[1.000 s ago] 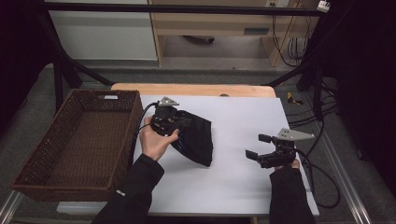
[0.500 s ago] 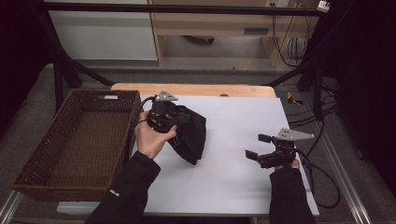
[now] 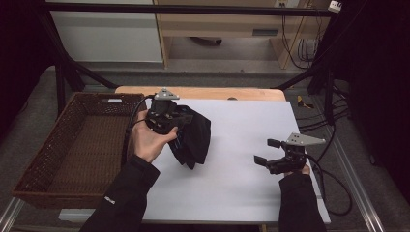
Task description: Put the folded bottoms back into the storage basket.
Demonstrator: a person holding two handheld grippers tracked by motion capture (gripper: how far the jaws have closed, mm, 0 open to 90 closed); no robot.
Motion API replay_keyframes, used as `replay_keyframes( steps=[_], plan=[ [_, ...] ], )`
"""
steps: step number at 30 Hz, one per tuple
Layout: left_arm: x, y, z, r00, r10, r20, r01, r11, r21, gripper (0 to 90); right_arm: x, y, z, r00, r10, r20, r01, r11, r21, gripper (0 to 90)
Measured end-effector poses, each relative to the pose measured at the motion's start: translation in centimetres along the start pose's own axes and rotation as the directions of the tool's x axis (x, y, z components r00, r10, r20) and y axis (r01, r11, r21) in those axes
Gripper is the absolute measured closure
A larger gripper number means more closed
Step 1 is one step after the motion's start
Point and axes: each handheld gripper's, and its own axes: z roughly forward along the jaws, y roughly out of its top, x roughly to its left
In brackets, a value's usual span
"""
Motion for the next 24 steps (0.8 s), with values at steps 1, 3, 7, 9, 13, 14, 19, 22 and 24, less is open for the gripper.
replay_keyframes(
  steps=[1,3,7,9,13,14,19,22,24],
  plan=[
    [0.0,0.1,-0.1,1.0000,-0.001,0.004,0.001,1.0000,0.003,84.6,0.0,0.0,0.0,1.0000,0.000,0.000,0.000,1.000,-0.001,3.3],
    [0.0,0.2,-0.5,1.0000,0.002,0.001,-0.002,1.0000,0.002,84.6,0.0,0.0,0.0,1.0000,-0.001,0.000,0.001,1.000,0.000,3.3],
    [-0.1,0.5,-1.0,0.9999,0.014,0.001,-0.014,0.9999,0.001,84.6,0.0,0.0,0.0,1.0000,-0.001,-0.001,0.001,1.000,0.002,3.3],
    [-0.1,0.6,-1.3,0.9999,0.016,0.001,-0.016,0.9999,-0.001,84.6,0.0,0.0,0.0,1.0000,-0.001,-0.001,0.001,1.000,0.001,3.3],
    [-0.2,0.8,-1.9,0.9996,0.029,0.005,-0.029,0.9996,-0.001,84.6,0.0,0.0,0.0,1.0000,-0.002,0.000,0.002,1.000,0.001,3.3],
    [-0.2,0.9,-2.1,0.9995,0.031,0.009,-0.031,0.9995,0.001,84.6,0.0,0.0,0.0,1.0000,-0.002,-0.001,0.002,1.000,0.001,3.3],
    [-0.3,1.1,-2.9,0.9992,0.040,0.009,-0.040,0.9992,-0.001,84.6,0.0,0.0,0.0,1.0000,-0.003,-0.001,0.003,1.000,0.002,3.3],
    [-0.2,1.2,-3.4,0.9990,0.044,0.005,-0.044,0.9990,-0.001,84.5,0.0,0.0,0.0,1.0000,-0.003,-0.001,0.003,1.000,0.002,3.3],
    [-0.2,1.3,-3.8,0.9989,0.046,0.004,-0.046,0.9989,0.000,84.5,0.0,0.0,0.1,1.0000,-0.004,-0.002,0.004,1.000,0.002,3.3]
  ],
)
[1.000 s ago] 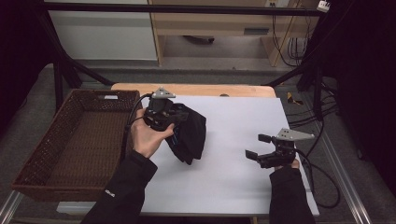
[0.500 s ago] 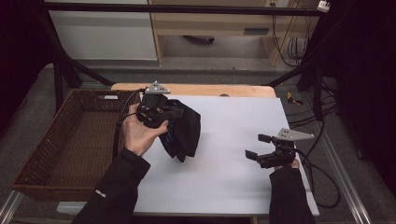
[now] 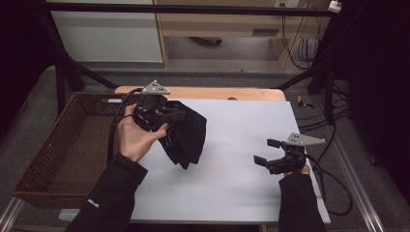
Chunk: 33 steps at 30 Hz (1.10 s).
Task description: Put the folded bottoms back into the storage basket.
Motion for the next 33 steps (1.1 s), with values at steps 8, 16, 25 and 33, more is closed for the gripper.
replay_keyframes(
  steps=[8,16,25,33],
  plan=[
    [0.6,0.2,-1.8,1.0000,0.003,-0.009,-0.003,1.0000,-0.009,84.6,0.0,0.0,0.0,1.0000,-0.001,0.001,0.001,1.000,0.002,3.3],
    [1.2,0.3,-3.3,0.9999,-0.001,-0.016,0.001,0.9999,-0.017,84.5,0.0,0.0,0.0,1.0000,-0.001,0.001,0.001,1.000,0.004,3.3],
    [1.7,0.9,-4.9,0.9996,0.005,-0.028,-0.006,0.9996,-0.028,84.5,0.0,0.0,0.0,1.0000,-0.001,0.002,0.001,1.000,0.002,3.3],
    [2.4,0.9,-6.3,0.9992,0.007,-0.038,-0.008,0.9994,-0.034,84.5,0.0,0.0,0.0,1.0000,-0.002,0.002,0.002,1.000,0.005,3.3]
  ],
)
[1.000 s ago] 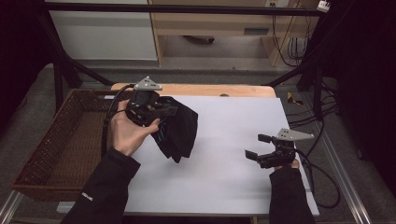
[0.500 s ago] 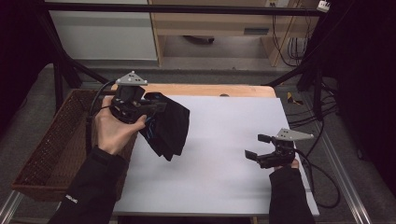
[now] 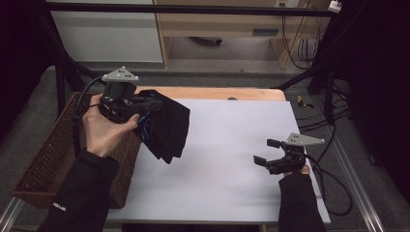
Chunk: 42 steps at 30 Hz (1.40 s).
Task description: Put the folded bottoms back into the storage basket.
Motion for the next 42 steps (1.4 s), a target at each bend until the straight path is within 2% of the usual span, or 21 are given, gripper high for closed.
replay_keyframes(
  steps=[26,42],
  plan=[
    [1.5,1.0,-3.9,0.9997,-0.008,-0.024,0.008,0.9993,-0.037,84.6,0.0,0.0,0.1,1.0000,0.000,0.000,0.000,1.000,0.000,3.3],
    [3.6,0.6,-5.7,0.9979,-0.025,-0.060,0.023,0.9986,-0.048,84.5,0.0,0.0,0.1,1.0000,0.000,0.001,0.000,1.000,0.000,3.3]
  ],
)
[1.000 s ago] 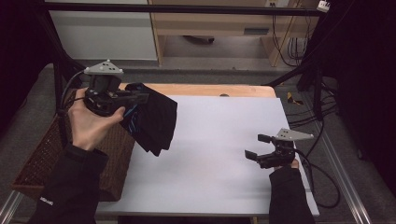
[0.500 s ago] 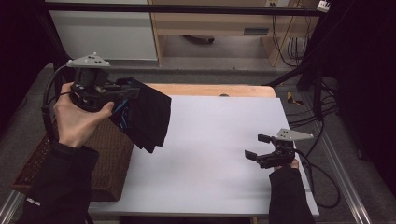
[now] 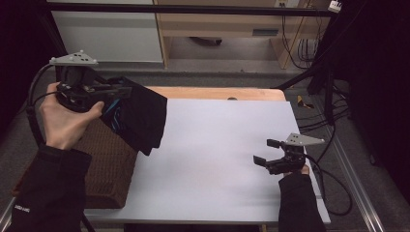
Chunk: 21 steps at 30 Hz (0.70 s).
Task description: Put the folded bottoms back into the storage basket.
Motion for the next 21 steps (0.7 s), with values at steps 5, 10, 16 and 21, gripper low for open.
replay_keyframes(
  steps=[5,10,16,21],
  plan=[
    [0.9,-0.3,-0.7,0.9998,-0.013,-0.013,0.013,0.9999,-0.007,84.5,0.0,0.0,0.0,1.0000,0.001,-0.001,-0.001,1.000,0.002,3.3],
    [2.0,-0.8,-1.4,0.9990,-0.032,-0.032,0.032,0.9995,-0.009,84.5,0.0,0.0,0.0,1.0000,0.002,0.000,-0.002,1.000,0.005,3.3],
    [3.1,-1.5,-2.3,0.9974,-0.044,-0.057,0.043,0.9990,-0.010,84.5,0.0,0.0,0.1,1.0000,0.001,0.001,-0.001,1.000,0.006,3.3],
    [4.3,-2.3,-3.0,0.9945,-0.063,-0.083,0.063,0.9980,-0.010,84.5,0.0,0.0,0.1,1.0000,0.000,0.001,0.000,1.000,0.006,3.3]
  ],
)
